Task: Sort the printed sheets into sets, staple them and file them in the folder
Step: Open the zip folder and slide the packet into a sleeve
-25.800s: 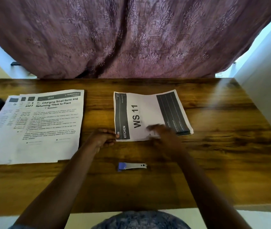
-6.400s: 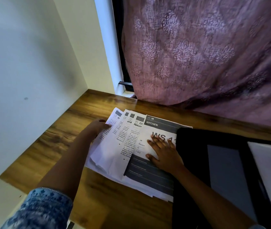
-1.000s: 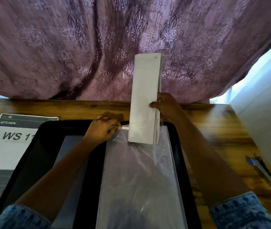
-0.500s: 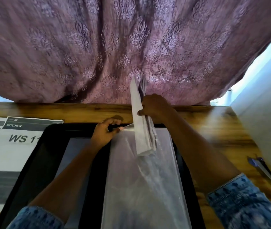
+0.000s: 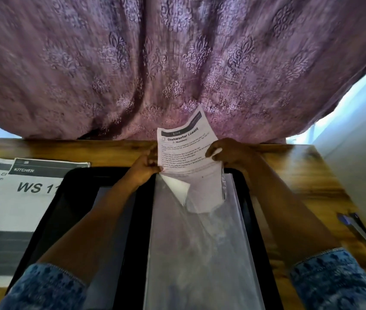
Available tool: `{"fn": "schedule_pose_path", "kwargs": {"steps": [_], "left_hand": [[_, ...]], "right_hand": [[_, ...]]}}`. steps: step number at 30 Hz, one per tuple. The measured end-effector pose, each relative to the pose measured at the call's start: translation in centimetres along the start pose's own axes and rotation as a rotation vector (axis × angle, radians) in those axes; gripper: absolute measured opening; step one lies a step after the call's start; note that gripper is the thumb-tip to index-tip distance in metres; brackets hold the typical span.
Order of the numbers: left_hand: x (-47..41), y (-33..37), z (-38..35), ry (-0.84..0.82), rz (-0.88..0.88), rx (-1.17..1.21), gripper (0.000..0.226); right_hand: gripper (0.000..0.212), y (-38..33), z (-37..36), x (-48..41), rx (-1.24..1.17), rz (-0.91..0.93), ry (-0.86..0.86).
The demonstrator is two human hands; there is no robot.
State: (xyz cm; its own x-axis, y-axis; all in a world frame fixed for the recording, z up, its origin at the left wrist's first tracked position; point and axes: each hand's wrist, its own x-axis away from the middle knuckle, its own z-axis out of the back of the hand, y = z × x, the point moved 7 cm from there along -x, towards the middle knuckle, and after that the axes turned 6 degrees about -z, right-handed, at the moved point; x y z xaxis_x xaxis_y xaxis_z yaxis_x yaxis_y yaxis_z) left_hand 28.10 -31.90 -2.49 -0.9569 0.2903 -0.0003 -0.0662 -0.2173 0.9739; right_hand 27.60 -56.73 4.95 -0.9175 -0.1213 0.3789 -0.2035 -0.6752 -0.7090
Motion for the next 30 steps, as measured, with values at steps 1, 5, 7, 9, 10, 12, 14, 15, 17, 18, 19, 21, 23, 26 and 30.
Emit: {"fn": "schedule_pose_path", "kwargs": {"steps": [1, 5, 7, 9, 10, 12, 14, 15, 17, 18, 19, 21, 23, 26, 30], "left_hand": [[-0.1, -0.3, 0.1, -0.019, 0.005, -0.033, 0.075], [-0.2, -0.4, 0.1, -0.097, -0.053, -0.208, 0.048], [-0.5, -0.5, 0.8, -0.079, -0.091, -0.379, 0.042], [-1.0, -1.1, 1.7, -0.041, -0.086, -0.573, 0.059], [-1.1, -1.4, 2.1, -0.018, -0.076, -0.653, 0.068], [-0.7, -1.5, 2.7, 0.060, -0.086, -0.768, 0.073], [0.3, -0.9, 3.0, 0.154, -0.116, -0.837, 0.069], [0.8, -0.5, 2.9, 0.179, -0.128, -0.861, 0.068], [1.5, 0.0, 2.5, 0.173, -0.159, -0.895, 0.068], [1.6, 0.1, 2.3, 0.157, -0.177, -0.897, 0.066], [1.7, 0.0, 2.2, 0.140, -0.191, -0.893, 0.065], [1.7, -0.2, 2.0, 0.115, -0.206, -0.887, 0.064], [1.7, -0.2, 2.0, 0.108, -0.224, -0.889, 0.066], [1.7, -0.1, 2.1, 0.119, -0.219, -0.865, 0.066], [1.7, 0.2, 2.1, 0.164, -0.262, -0.855, 0.070]], "right_hand": [[0.024, 0.9, -0.1, 0.0, -0.196, -0.046, -0.030], [0.036, 4.8, -0.8, -0.5, -0.383, -0.248, -0.079], [0.034, 6.3, -1.0, -1.1, -0.323, -0.290, -0.022], [0.027, 6.2, -0.4, -1.5, -0.097, -0.211, 0.125], [0.025, 5.5, 0.1, -1.6, 0.078, -0.130, 0.233], [0.026, 2.6, 0.8, -1.3, 0.373, 0.039, 0.455], [0.026, -0.6, 0.4, -1.5, 0.426, 0.182, 0.524], [0.026, -1.8, -0.2, -2.0, 0.468, 0.216, 0.512], [0.029, -3.5, -1.1, -3.5, 0.652, 0.184, 0.517], [0.033, -4.1, -1.2, -4.2, 0.746, 0.155, 0.538], [0.035, -4.7, -1.2, -4.8, 0.815, 0.139, 0.558], [0.036, -6.0, -1.5, -5.6, 0.914, 0.182, 0.616], [0.034, -6.8, -2.1, -6.5, 0.976, 0.244, 0.652], [0.033, -7.0, -3.0, -8.4, 1.048, 0.279, 0.595], [0.044, -5.0, -3.6, -11.9, 0.973, 0.231, 0.360]]}}
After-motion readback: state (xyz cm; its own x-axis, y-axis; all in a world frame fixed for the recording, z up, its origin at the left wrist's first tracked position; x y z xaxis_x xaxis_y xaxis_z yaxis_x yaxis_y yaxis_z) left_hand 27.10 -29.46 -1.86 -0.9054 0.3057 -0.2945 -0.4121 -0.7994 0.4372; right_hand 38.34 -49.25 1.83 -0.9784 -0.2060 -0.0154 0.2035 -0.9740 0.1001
